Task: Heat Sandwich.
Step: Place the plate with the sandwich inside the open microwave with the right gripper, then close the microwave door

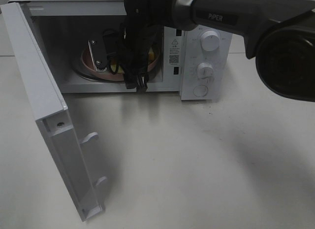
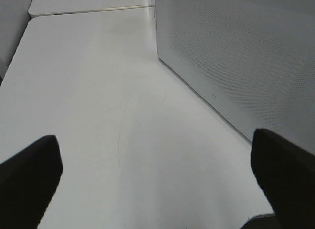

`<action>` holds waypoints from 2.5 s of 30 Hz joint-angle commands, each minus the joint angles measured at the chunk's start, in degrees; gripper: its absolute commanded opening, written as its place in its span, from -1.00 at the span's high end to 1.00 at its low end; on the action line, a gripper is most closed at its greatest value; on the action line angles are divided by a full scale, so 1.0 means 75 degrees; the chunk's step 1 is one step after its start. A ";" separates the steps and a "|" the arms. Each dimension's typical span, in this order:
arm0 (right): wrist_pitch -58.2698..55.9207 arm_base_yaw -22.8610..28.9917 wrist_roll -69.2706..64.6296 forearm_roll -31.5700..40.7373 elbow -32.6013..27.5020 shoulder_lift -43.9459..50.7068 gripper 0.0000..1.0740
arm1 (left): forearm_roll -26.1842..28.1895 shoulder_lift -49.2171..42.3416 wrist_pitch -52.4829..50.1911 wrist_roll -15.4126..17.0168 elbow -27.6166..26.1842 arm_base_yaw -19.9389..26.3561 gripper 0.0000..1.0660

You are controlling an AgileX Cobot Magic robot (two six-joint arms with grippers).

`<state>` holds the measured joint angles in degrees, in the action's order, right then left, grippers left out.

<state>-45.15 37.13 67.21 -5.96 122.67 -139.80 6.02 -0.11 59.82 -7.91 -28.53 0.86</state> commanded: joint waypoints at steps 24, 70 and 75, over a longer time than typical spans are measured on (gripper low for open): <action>0.1566 -0.0023 -0.0168 0.0099 -0.1536 0.0856 -0.52 | 0.0031 0.0000 -0.0099 0.0053 0.0008 0.0023 -0.90; 0.3766 -0.0023 -0.1085 0.0061 -0.8189 0.5432 -0.42 | 0.0031 0.0000 -0.0099 0.0053 0.0008 0.0023 -0.90; 0.3682 -0.0023 -0.1780 0.0069 -0.8839 0.6127 -0.42 | 0.0031 0.0000 -0.0099 0.0053 0.0008 0.0023 -0.90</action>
<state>-16.84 37.13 56.04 -5.27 57.58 -95.57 6.02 -0.11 59.82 -7.91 -28.53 0.86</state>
